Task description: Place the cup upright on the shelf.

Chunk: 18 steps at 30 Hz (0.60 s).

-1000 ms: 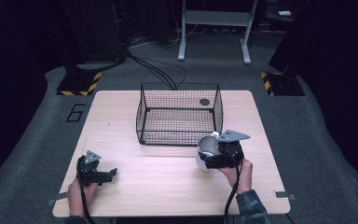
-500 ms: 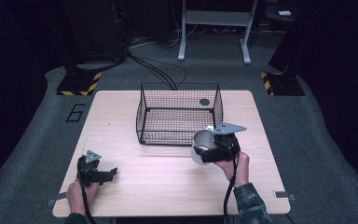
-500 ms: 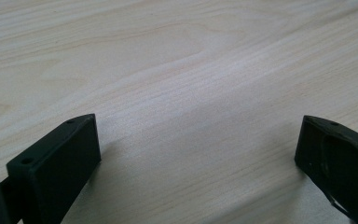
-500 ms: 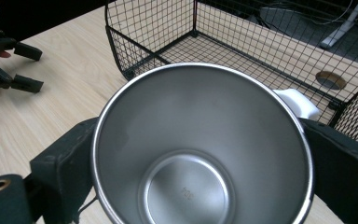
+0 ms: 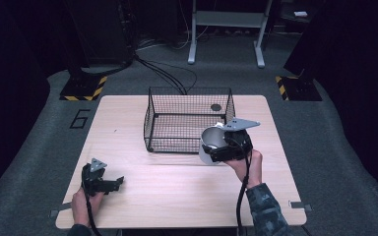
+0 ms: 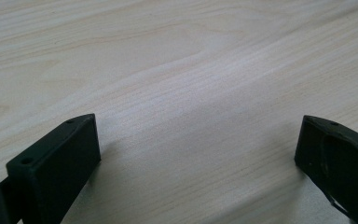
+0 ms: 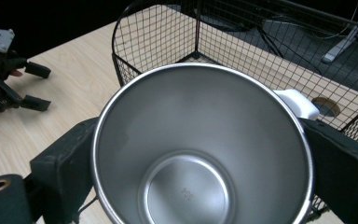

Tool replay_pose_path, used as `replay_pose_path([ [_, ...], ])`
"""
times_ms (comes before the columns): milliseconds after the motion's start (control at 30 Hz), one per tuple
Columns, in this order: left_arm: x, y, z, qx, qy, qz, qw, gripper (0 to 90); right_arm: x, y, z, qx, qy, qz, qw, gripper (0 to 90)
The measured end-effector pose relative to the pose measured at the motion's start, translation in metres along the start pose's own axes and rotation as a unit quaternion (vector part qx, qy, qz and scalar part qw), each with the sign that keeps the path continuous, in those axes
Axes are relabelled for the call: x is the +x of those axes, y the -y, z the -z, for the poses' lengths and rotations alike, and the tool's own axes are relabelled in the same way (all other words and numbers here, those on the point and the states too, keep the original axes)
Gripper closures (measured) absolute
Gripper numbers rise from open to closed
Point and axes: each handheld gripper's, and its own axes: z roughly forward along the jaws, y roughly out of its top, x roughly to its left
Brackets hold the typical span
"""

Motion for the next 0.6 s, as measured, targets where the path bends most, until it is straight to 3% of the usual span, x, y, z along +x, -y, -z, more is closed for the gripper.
replay_pose_path([
  [600, 0.0, 0.0, 0.0, 0.0, 0.0, 0.0, 1.0, 0.0, -0.008, -0.036, 0.0, -0.005, 0.001, 0.013, 0.9999, 6.0],
])
